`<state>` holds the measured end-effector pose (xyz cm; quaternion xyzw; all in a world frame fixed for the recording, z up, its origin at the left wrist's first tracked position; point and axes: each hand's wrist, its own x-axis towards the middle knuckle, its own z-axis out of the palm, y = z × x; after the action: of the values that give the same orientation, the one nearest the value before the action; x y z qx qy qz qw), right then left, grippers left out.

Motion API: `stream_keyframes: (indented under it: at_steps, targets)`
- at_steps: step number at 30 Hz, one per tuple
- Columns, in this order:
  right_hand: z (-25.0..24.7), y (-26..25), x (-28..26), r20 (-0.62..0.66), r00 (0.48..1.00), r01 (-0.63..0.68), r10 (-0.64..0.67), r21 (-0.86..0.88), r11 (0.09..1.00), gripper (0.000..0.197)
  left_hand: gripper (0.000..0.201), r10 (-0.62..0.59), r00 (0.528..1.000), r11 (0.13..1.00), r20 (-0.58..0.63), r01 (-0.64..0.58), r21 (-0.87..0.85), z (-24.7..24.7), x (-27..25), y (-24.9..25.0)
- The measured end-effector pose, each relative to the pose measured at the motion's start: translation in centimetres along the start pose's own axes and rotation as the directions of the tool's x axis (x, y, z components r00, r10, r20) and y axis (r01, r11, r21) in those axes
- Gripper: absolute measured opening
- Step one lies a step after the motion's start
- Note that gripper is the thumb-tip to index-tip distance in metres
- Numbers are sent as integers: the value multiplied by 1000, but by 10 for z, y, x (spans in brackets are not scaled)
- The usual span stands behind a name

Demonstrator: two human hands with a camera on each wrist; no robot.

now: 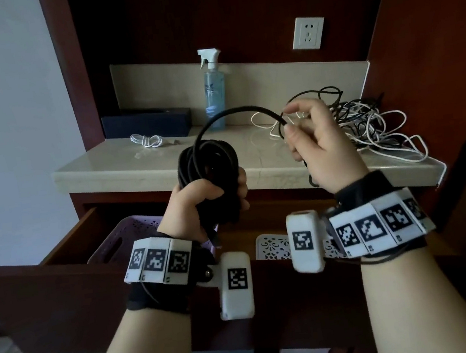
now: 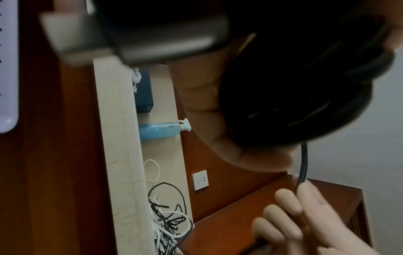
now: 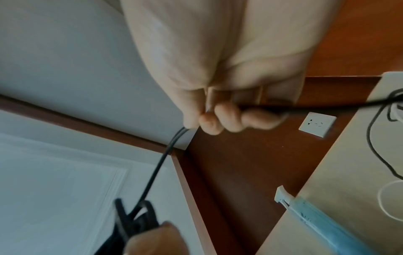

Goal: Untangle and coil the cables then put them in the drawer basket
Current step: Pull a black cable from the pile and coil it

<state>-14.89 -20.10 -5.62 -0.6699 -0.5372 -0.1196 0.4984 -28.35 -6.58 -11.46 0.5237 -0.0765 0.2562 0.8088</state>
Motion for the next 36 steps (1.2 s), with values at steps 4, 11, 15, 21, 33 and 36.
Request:
stream_keyframes:
  at_steps: [4,11,15,21,33,36]
  targets:
    - [8,2,-16,-125,982,142,-139,12,990,8,41,25,994,999,-108,-28,-26,3,2,-11]
    - [14,8,-37,120,983,141,-139,-10,990,9,48,-10,980,998,-197,-2,-60,5,1,-8]
    - [17,11,-39,184,982,42,-30,-60,997,16,67,-21,995,999,-101,16,-45,9,0,-4]
    - [15,4,-37,244,968,-35,67,-132,991,21,45,-19,990,1000,-137,17,-14,10,2,-5]
    - [-3,18,-40,313,904,-199,290,-293,935,17,35,106,948,966,-299,-169,-194,12,11,3]
    - [-20,27,-43,262,904,-231,337,-362,903,19,27,141,900,922,-413,-272,-277,1,13,9]
